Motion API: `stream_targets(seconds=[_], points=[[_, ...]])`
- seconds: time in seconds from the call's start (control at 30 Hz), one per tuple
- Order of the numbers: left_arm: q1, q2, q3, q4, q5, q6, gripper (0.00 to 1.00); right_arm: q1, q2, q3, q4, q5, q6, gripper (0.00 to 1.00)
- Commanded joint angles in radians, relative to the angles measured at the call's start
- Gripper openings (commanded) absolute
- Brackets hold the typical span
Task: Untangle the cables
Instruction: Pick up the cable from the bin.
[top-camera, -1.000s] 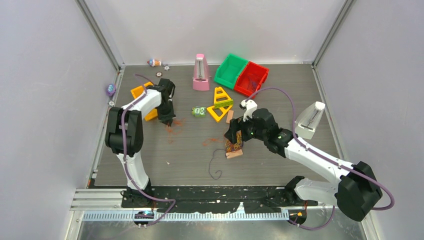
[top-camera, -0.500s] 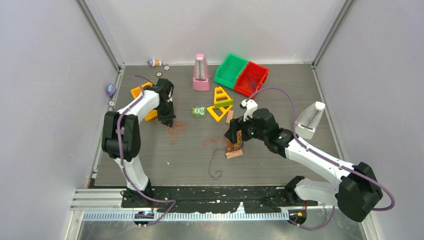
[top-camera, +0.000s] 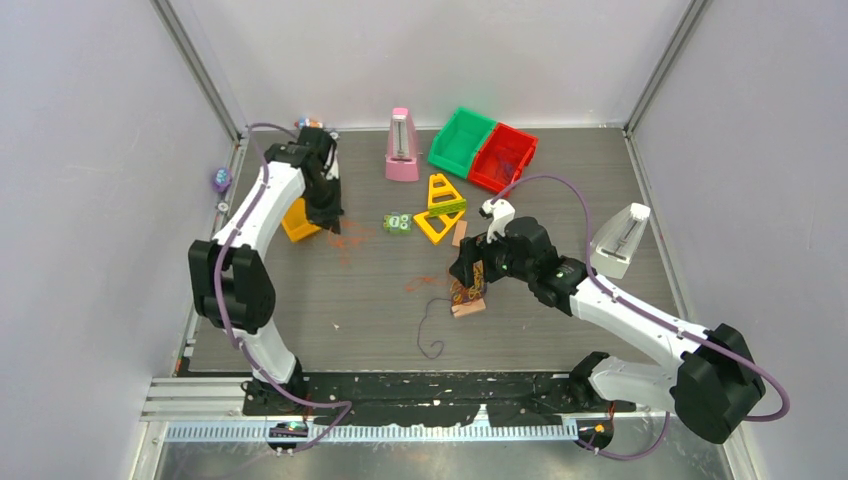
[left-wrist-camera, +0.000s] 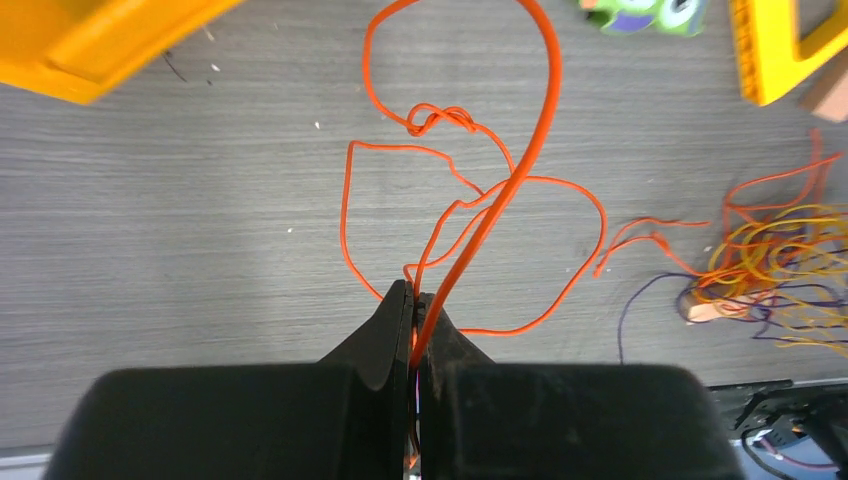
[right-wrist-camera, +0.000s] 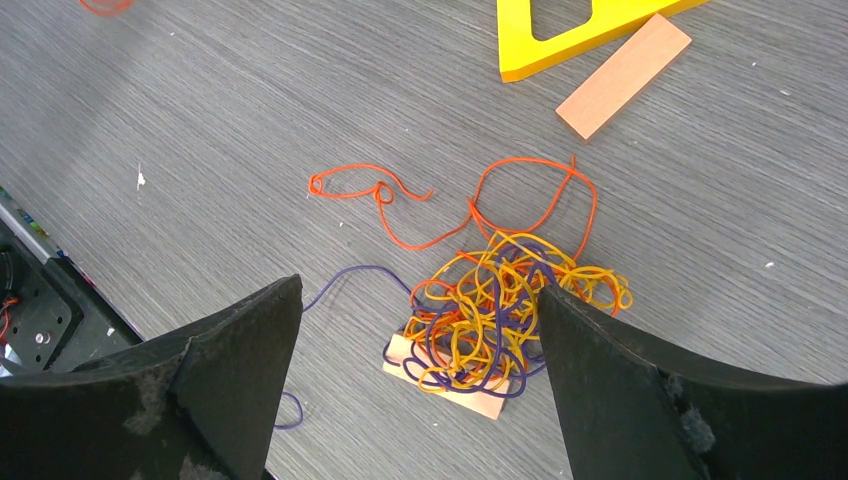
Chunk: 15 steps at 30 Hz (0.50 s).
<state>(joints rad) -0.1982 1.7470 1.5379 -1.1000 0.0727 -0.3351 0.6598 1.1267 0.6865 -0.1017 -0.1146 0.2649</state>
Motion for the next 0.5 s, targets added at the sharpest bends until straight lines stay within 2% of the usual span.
stream_targets(seconds=[0.0,0.23,0.47], points=[[0.017,-0.060,0.170,-0.128,-0.015,0.034,0.00,-0.003,0.010,0.042,0.019,-0.009,-0.004,0.92],[0.110,-0.031,0.414,-0.220,0.017,0.035,0.00,-0.003,0.004,0.048,0.007,-0.006,-0.008,0.92],[0.219,0.101,0.686,-0.305,0.025,0.032,0.00,-0.003,-0.009,0.051,-0.010,0.001,-0.009,0.92]])
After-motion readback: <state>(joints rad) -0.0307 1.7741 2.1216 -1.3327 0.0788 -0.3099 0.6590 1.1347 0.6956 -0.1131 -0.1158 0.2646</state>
